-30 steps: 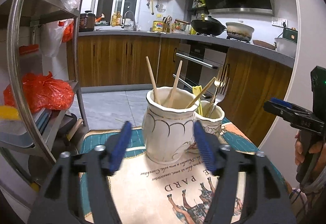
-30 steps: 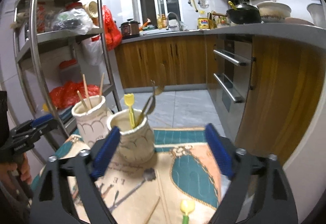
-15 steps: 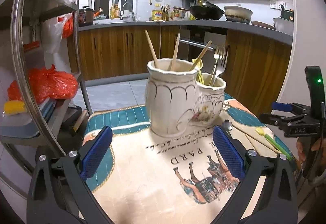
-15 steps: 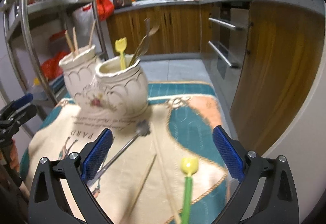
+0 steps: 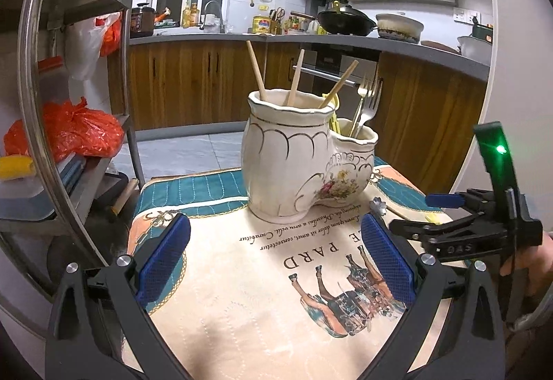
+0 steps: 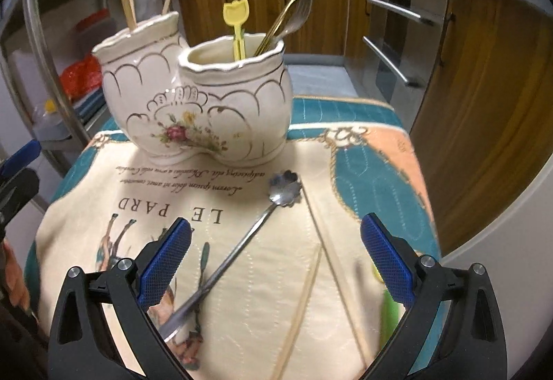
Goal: Organize utensils
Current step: 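Grasp the silver flower-handled spoon on the cloth with the right tool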
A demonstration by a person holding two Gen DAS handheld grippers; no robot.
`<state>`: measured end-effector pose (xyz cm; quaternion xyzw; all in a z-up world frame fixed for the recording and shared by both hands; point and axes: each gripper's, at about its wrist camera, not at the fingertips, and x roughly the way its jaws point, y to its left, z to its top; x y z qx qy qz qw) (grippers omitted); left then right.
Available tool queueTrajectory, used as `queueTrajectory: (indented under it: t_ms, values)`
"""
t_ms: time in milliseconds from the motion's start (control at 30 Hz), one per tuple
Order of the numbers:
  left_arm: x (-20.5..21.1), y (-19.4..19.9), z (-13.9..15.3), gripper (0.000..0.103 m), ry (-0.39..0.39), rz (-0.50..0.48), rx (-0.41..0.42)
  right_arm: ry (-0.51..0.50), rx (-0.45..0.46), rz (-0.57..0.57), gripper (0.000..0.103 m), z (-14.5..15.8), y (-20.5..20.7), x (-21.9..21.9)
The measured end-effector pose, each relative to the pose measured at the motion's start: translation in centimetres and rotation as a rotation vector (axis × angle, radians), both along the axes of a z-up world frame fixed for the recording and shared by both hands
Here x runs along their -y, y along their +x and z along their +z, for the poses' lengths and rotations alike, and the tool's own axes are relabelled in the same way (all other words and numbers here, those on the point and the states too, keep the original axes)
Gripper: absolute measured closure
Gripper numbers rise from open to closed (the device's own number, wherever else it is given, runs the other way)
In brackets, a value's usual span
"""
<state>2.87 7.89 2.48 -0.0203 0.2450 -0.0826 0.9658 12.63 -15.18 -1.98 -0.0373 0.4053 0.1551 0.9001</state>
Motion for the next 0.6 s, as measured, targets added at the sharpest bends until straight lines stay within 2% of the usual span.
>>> queueTrajectory:
  t_ms: [167,233,300,333,400,433,500,600]
  values:
    - [-0.3,-0.1,-0.2,0.006,-0.012,-0.009,0.007,0.004,-0.032,-0.010,0.009,-0.6,0.5,-0.9]
    - [-0.5,-0.2,-0.1,0.006,-0.028,-0.011,0.011,-0.008,-0.036,-0.010,0.021,-0.8,0.6,-1.4]
    - [-0.7,-0.2,-0.1,0.006,-0.039,-0.015,0.015,-0.019,-0.052,-0.017,0.038,-1.1,0.8,-1.7]
    - [-0.7,-0.3,-0.1,0.006,-0.045,-0.018,0.017,-0.018,-0.062,-0.018,0.041,-1.2,0.8,-1.8]
    - [-0.7,-0.3,-0.1,0.006,-0.052,-0.024,0.018,-0.019,-0.083,-0.017,0.053,-1.5,0.9,-2.1]
    - [-0.8,-0.4,-0.1,0.006,-0.056,-0.028,0.018,-0.023,-0.087,-0.015,0.056,-1.6,0.9,-2.3]
    - [-0.8,-0.4,-0.1,0.006,-0.061,-0.035,0.019,-0.037,-0.082,-0.014,0.072,-1.5,0.8,-2.6]
    - [-0.7,-0.5,-0.1,0.006,-0.063,-0.041,0.022,-0.042,-0.096,-0.010,0.085,-1.5,0.9,-2.8]
